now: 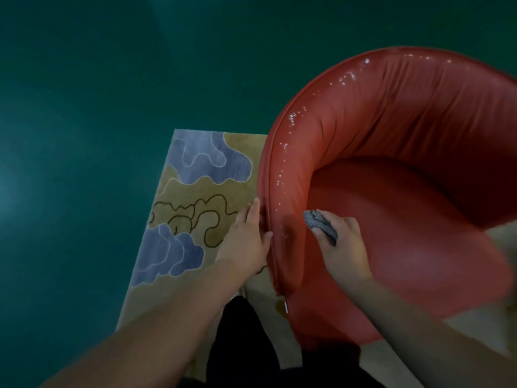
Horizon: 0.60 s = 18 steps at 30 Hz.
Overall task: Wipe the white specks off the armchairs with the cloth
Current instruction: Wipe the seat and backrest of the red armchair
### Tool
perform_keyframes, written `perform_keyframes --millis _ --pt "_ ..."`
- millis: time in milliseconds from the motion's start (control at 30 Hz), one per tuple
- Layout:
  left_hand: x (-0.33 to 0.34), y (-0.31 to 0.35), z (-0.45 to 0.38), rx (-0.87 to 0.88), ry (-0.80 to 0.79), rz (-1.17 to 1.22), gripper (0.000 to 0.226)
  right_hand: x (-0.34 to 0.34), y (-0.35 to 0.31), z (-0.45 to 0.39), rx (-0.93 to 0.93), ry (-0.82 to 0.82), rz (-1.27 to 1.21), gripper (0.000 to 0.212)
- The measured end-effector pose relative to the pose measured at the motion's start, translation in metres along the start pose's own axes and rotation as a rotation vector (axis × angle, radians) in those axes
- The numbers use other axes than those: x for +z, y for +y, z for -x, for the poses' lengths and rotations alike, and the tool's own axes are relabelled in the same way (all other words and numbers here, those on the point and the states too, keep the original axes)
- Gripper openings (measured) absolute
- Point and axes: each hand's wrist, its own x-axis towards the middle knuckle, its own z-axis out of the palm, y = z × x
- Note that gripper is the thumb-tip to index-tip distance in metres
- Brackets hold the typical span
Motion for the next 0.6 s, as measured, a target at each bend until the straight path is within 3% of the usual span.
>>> perform_keyframes --millis 133,367,600 --pt "-0.008 -0.011 -0.022 0.129 -0.116 -0.074 0.085 0.03 -0.009 0.016 0.112 0.123 -0.037 0.04" --pt "-0.011 -0.02 -0.04 0.229 -0.185 -0.118 0.093 0.071 -0.017 0.046 0.252 0.303 -0.081 0.041" --pt "-0.01 -0.026 -0.039 0.24 -0.168 -0.018 0.09 0.1 -0.017 0.062 0.135 0.331 0.003 0.053"
